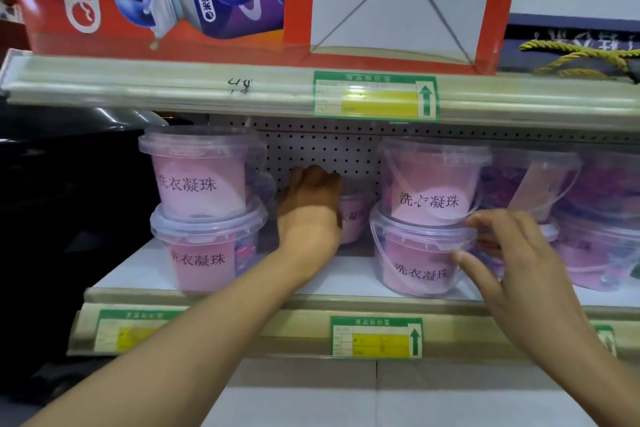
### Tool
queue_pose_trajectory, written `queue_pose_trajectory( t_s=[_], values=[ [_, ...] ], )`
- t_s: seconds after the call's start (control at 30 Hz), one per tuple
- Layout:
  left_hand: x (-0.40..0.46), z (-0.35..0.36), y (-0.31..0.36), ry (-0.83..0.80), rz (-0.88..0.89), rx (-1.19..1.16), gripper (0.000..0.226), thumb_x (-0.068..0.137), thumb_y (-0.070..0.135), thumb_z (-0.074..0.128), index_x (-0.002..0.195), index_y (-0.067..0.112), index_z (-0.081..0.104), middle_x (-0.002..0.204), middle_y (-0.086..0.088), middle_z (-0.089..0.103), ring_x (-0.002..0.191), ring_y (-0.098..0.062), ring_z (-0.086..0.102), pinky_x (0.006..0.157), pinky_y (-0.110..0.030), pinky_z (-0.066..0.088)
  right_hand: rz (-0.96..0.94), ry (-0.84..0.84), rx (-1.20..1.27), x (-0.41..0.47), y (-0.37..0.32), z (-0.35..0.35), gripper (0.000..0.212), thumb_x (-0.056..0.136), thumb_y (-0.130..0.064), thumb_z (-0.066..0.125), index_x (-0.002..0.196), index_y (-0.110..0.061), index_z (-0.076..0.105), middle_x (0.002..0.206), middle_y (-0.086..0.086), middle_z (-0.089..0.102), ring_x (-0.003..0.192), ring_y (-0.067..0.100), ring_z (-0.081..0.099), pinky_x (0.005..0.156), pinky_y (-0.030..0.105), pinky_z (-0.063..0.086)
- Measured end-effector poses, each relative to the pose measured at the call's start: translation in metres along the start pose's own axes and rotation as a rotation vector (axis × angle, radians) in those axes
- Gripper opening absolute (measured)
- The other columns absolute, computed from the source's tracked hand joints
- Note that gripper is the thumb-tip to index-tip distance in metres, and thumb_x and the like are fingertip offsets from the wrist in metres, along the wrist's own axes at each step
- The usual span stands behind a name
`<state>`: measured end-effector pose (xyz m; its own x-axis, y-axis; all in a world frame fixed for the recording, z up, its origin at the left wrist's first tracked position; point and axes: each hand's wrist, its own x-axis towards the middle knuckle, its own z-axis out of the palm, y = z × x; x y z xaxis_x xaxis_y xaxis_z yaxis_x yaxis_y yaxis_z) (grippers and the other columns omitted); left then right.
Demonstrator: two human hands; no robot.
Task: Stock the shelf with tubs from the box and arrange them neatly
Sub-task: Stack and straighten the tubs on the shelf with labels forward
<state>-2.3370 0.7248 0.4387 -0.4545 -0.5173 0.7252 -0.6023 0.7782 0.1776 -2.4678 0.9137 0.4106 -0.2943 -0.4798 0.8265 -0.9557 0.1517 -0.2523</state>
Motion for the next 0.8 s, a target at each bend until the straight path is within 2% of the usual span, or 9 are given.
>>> queue_pose_trajectory(
  t_s=[0.07,0.17,0.27,0.3,0.37,0.4,0.47,0.63,0.8],
  values=[
    [0.001,0.003,0.003,0.07,0.073,0.007,0.031,0.065,0.006,0.073,0.093,0.015,0.067,0.1,-0.006,0.061,0.103,-0.031,0.052,0.068,-0.034,0.046,0.015,-0.005,0.001,-0.001,-0.001,0.0,0.039,0.071,-0.011,0.077,0.106,-0.009,0.058,0.101,0.008,0.052,0.08,0.025,0.057,0.071,0.038,0.051],
    [0.005,0.005,0.004,0.026,0.059,0.067,0.028,0.062,0.003,0.075,0.087,0.014,0.068,0.089,-0.008,0.065,0.094,-0.032,0.058,0.061,-0.031,0.042,0.02,-0.004,0.009,0.0,-0.001,0.0,0.039,0.072,-0.012,0.077,0.106,-0.01,0.058,0.102,0.009,0.054,0.079,0.028,0.06,0.066,0.044,0.054],
    [0.012,-0.002,0.004,0.008,0.045,0.178,0.04,0.039,0.006,0.086,0.072,0.016,0.066,0.074,-0.003,0.064,0.077,-0.028,0.062,0.052,-0.025,0.032,0.027,-0.005,0.023,0.001,-0.003,0.001,0.037,0.072,-0.011,0.077,0.104,-0.011,0.058,0.101,0.007,0.052,0.076,0.028,0.06,0.063,0.044,0.054],
    [0.012,-0.003,0.004,-0.017,0.043,0.187,0.04,0.046,0.008,0.085,0.08,0.016,0.066,0.082,-0.003,0.064,0.084,-0.027,0.062,0.055,-0.026,0.032,0.027,-0.005,0.027,0.001,-0.004,0.001,0.037,0.072,-0.011,0.077,0.104,-0.011,0.058,0.101,0.005,0.051,0.075,0.027,0.059,0.062,0.044,0.054],
    [0.014,-0.003,0.004,-0.06,0.02,0.174,0.034,0.073,0.01,0.071,0.105,0.016,0.06,0.11,-0.005,0.058,0.11,-0.026,0.051,0.069,-0.03,0.035,0.025,-0.004,0.028,0.002,-0.004,0.001,0.036,0.072,-0.012,0.077,0.103,-0.011,0.059,0.099,0.003,0.049,0.072,0.026,0.058,0.061,0.044,0.054],
    [0.015,-0.004,0.003,-0.09,-0.011,0.194,0.033,0.08,0.01,0.065,0.111,0.017,0.057,0.117,-0.004,0.055,0.116,-0.026,0.047,0.074,-0.031,0.037,0.025,-0.004,0.03,0.002,-0.004,0.002,0.036,0.072,-0.012,0.077,0.103,-0.011,0.059,0.1,0.004,0.05,0.071,0.026,0.058,0.061,0.044,0.054],
    [0.017,-0.007,-0.001,-0.092,-0.035,0.241,0.033,0.083,0.008,0.059,0.115,0.017,0.055,0.121,-0.005,0.053,0.118,-0.026,0.044,0.08,-0.033,0.039,0.024,-0.012,0.041,0.003,-0.004,0.003,0.036,0.072,-0.013,0.076,0.103,-0.011,0.058,0.101,0.006,0.051,0.072,0.027,0.058,0.062,0.046,0.055],
    [0.018,-0.006,-0.009,-0.12,-0.024,0.286,0.039,0.084,0.005,0.054,0.121,0.018,0.053,0.125,-0.006,0.052,0.121,-0.027,0.043,0.082,-0.034,0.041,0.021,-0.024,0.064,0.004,-0.006,0.007,0.035,0.073,-0.014,0.075,0.103,-0.013,0.057,0.101,0.003,0.048,0.073,0.027,0.058,0.065,0.048,0.054],
    [0.014,-0.014,-0.004,-0.179,-0.056,0.231,0.048,0.083,0.001,0.054,0.128,0.018,0.049,0.129,-0.006,0.049,0.12,-0.027,0.046,0.074,-0.033,0.041,0.038,-0.036,0.081,0.004,-0.007,0.007,0.035,0.074,-0.015,0.074,0.104,-0.013,0.057,0.102,0.005,0.049,0.075,0.028,0.059,0.067,0.049,0.055]
  ],
)
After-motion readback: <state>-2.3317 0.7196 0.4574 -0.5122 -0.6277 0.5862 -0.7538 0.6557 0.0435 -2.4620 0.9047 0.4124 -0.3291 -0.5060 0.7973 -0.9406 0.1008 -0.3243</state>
